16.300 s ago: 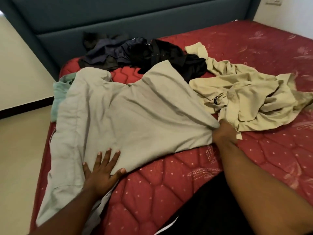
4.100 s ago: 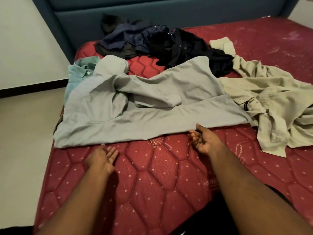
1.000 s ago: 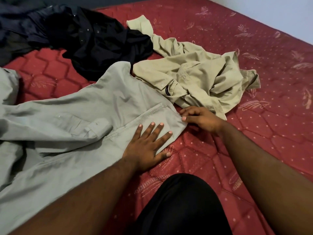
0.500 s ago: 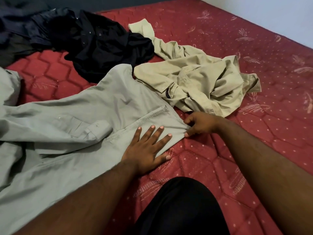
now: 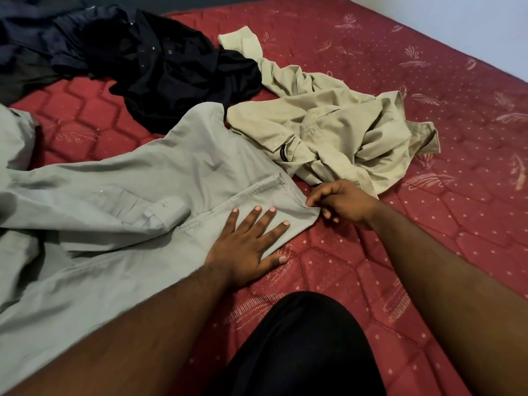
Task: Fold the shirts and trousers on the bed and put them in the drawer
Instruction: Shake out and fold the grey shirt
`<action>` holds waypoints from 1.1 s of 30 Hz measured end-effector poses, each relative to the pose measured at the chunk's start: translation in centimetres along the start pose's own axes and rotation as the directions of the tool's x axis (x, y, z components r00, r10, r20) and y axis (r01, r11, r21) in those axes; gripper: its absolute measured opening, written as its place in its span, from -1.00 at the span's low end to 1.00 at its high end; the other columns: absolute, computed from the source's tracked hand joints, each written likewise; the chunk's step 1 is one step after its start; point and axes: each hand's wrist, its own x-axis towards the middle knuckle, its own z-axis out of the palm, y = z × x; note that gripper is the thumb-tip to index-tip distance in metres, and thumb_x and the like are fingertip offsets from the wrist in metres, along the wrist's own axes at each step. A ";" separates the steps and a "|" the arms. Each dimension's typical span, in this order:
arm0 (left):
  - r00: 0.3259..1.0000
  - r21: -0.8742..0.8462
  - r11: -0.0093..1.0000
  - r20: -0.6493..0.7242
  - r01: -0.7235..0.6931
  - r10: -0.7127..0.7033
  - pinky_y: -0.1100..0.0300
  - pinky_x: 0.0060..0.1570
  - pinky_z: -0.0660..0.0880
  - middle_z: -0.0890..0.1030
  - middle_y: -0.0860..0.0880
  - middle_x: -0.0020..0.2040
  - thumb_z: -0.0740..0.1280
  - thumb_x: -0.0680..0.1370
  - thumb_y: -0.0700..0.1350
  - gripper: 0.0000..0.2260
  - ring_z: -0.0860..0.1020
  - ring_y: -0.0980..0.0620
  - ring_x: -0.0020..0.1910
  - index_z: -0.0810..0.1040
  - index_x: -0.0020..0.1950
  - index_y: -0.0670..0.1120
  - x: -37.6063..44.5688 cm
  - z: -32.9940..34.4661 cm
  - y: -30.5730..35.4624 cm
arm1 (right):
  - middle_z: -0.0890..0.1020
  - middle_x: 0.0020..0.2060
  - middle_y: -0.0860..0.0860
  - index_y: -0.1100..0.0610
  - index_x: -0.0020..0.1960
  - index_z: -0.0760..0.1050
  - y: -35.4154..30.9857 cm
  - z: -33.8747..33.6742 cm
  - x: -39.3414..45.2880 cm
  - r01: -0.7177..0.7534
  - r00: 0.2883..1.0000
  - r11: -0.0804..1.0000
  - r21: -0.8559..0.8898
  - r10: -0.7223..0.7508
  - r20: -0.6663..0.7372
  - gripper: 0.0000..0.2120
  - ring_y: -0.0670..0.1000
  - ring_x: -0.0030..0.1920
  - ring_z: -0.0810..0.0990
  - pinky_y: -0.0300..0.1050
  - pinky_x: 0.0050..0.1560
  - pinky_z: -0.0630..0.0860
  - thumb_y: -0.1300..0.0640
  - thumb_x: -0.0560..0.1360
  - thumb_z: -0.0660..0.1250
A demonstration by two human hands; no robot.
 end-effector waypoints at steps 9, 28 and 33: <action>1.000 -0.010 1.000 0.009 0.010 -0.010 -0.17 0.48 -0.28 -0.19 0.06 0.60 -0.29 0.48 0.42 -0.35 -0.24 0.03 0.56 -0.23 0.55 0.27 0.0 -0.1 0.1 | 0.68 -0.29 0.10 0.12 -0.03 0.63 -1.0 -0.8 -0.5 -0.007 0.974 0.963 -0.270 0.068 0.215 -0.77 -0.06 -0.35 0.65 -0.18 -0.34 0.62 0.42 0.43 0.42; 1.000 0.022 1.000 0.011 0.012 -0.012 -0.19 0.48 -0.27 -0.22 0.05 0.60 -0.31 0.48 0.42 -0.35 -0.24 0.01 0.57 -0.29 0.54 0.25 0.1 0.1 0.1 | 0.53 -0.32 0.03 0.00 -0.05 0.42 1.0 1.4 -0.8 0.097 0.992 0.968 -0.230 -0.112 -0.054 -0.82 -0.06 -0.52 0.51 -0.19 -0.59 0.45 0.27 0.60 0.22; 1.000 0.017 1.000 0.021 0.012 -0.012 -0.18 0.48 -0.28 -0.21 0.04 0.60 -0.29 0.49 0.42 -0.35 -0.25 0.01 0.56 -0.26 0.55 0.25 0.1 0.0 0.1 | 0.57 -0.18 -0.01 0.17 0.02 0.51 0.3 0.1 -1.4 -0.021 0.990 0.997 -0.075 0.032 0.139 -0.78 0.02 -0.44 0.58 -0.17 -0.54 0.53 0.44 0.48 0.35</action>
